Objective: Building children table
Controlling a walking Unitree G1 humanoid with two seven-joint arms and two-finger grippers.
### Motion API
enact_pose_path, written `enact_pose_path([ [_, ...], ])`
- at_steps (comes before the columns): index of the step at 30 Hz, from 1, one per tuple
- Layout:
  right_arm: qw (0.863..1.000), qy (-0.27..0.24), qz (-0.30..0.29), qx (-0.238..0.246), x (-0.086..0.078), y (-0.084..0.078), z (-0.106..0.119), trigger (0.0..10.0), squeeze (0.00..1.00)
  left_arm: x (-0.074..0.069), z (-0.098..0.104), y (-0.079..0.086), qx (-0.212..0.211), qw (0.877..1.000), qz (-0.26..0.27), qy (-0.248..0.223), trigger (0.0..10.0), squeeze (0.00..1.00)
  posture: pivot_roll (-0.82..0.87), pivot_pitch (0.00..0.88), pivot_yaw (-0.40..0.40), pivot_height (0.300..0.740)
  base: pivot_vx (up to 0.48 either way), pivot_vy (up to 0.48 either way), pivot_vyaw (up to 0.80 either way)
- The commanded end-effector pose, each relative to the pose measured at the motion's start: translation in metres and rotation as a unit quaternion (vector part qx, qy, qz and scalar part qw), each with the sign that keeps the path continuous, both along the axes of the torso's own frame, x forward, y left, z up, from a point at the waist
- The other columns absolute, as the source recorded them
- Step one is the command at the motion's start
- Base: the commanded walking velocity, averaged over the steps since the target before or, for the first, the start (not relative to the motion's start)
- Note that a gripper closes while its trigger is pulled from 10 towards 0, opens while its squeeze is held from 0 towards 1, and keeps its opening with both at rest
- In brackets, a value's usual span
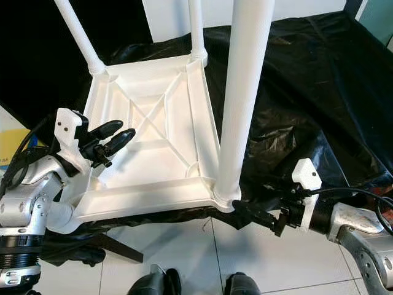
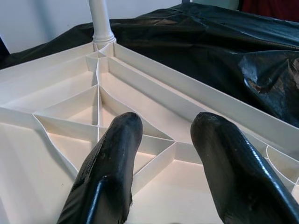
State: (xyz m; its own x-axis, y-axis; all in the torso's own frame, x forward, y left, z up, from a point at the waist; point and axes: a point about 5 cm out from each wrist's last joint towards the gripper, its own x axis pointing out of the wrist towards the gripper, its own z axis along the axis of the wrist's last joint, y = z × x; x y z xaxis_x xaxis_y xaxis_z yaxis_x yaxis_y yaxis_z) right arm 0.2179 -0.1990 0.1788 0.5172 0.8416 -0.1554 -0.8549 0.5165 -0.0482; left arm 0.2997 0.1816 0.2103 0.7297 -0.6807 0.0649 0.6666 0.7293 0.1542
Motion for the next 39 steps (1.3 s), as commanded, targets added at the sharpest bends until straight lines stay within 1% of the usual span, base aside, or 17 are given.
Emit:
enact_pose_path([
  [1, 1.000, -0.009, 0.010, 0.000, 0.002, 0.008, 0.000, 10.0, 0.00, -0.004, -0.003, 0.002, 0.010, 1.000, 0.009, 0.007, 10.0, 0.00, -0.05, 0.114, 0.083, 0.740, 0.000, 0.000, 0.00],
  [6, 1.000, -0.030, -0.001, 0.007, 0.012, 0.018, 0.000, 10.0, 0.00, -0.005, -0.002, 0.000, 0.014, 1.000, 0.006, 0.008, 10.0, 0.00, -0.04, 0.113, 0.081, 0.740, 0.000, 0.000, 0.00],
  [10, 0.998, -0.054, -0.029, 0.018, 0.026, 0.040, -0.005, 10.0, 0.00, -0.009, -0.001, -0.002, 0.018, 1.000, 0.005, 0.009, 10.0, 0.00, -0.03, 0.117, 0.069, 0.740, 0.000, 0.000, 0.00],
  [17, 0.997, -0.056, -0.046, 0.018, 0.033, 0.054, -0.016, 10.0, 0.00, -0.015, -0.009, -0.014, 0.019, 1.000, -0.010, 0.021, 10.0, 0.00, -0.02, 0.114, 0.060, 0.740, 0.000, 0.000, 0.00],
  [18, 0.997, -0.056, -0.046, 0.018, 0.033, 0.054, -0.016, 10.0, 0.00, -0.015, -0.009, -0.014, 0.019, 1.000, -0.010, 0.021, 10.0, 0.00, -0.02, 0.114, 0.060, 0.740, 0.000, 0.000, 0.00],
  [20, 0.995, -0.066, -0.080, 0.009, 0.045, 0.054, -0.022, 10.0, 0.00, -0.017, -0.010, -0.022, 0.017, 0.999, -0.019, 0.021, 10.0, 0.00, -0.02, 0.110, 0.059, 0.740, 0.000, 0.000, 0.00],
  [22, 0.995, -0.066, -0.080, 0.009, 0.045, 0.054, -0.022, 10.0, 0.00, -0.017, -0.010, -0.022, 0.017, 0.999, -0.019, 0.021, 10.0, 0.00, -0.02, 0.110, 0.059, 0.740, 0.000, 0.000, 0.00],
  [23, 0.993, -0.069, -0.097, 0.008, 0.051, 0.052, -0.024, 10.0, 0.00, -0.017, -0.010, -0.025, 0.016, 0.999, -0.022, 0.021, 10.0, 0.00, -0.02, 0.109, 0.055, 0.740, 0.000, 0.000, 0.00],
  [24, 0.993, -0.069, -0.097, 0.008, 0.051, 0.052, -0.024, 10.0, 0.00, -0.017, -0.010, -0.025, 0.016, 0.999, -0.022, 0.021, 10.0, 0.00, -0.02, 0.109, 0.055, 0.740, 0.000, 0.000, 0.00],
  [26, 0.987, -0.081, -0.138, 0.015, 0.067, 0.044, -0.024, 10.0, 0.00, -0.016, -0.010, -0.029, 0.016, 0.999, -0.025, 0.021, 10.0, 0.00, -0.02, 0.105, 0.051, 0.740, 0.000, 0.000, 0.00],
  [27, 0.987, -0.081, -0.138, 0.015, 0.067, 0.044, -0.024, 10.0, 0.00, -0.016, -0.010, -0.029, 0.016, 0.999, -0.025, 0.021, 10.0, 0.00, -0.02, 0.105, 0.051, 0.740, 0.000, 0.000, 0.00],
  [28, 0.983, -0.089, -0.162, 0.017, 0.077, 0.039, -0.023, 10.0, 0.00, -0.015, -0.010, -0.031, 0.015, 0.999, -0.028, 0.019, 10.0, 0.00, -0.02, 0.101, 0.049, 0.740, 0.000, 0.000, 0.00],
  [30, 0.983, -0.089, -0.162, 0.017, 0.077, 0.039, -0.023, 10.0, 0.00, -0.015, -0.010, -0.031, 0.015, 0.999, -0.028, 0.019, 10.0, 0.00, -0.02, 0.101, 0.049, 0.740, 0.000, 0.000, 0.00],
  [31, 0.979, -0.096, -0.178, 0.017, 0.084, 0.036, -0.022, 10.0, 0.00, -0.015, -0.009, -0.033, 0.014, 0.999, -0.030, 0.017, 10.0, 0.00, -0.01, 0.101, 0.047, 0.740, 0.000, 0.000, 0.00],
  [32, 0.979, -0.096, -0.178, 0.017, 0.084, 0.036, -0.022, 10.0, 0.00, -0.015, -0.009, -0.033, 0.014, 0.999, -0.030, 0.017, 10.0, 0.00, -0.01, 0.101, 0.047, 0.740, 0.000, 0.000, 0.00],
  [36, 0.971, -0.108, -0.213, 0.023, 0.100, 0.030, -0.019, 10.0, 0.00, -0.014, -0.006, -0.040, 0.012, 0.999, -0.036, 0.012, 10.0, 0.00, 0.00, 0.094, 0.039, 0.740, 0.000, 0.000, 0.00],
  [39, 0.968, -0.107, -0.224, 0.023, 0.103, 0.028, -0.020, 10.0, 0.00, -0.014, -0.005, -0.040, 0.010, 0.999, -0.035, 0.010, 10.0, 0.00, 0.00, 0.094, 0.036, 0.740, 0.000, 0.000, 0.00],
])
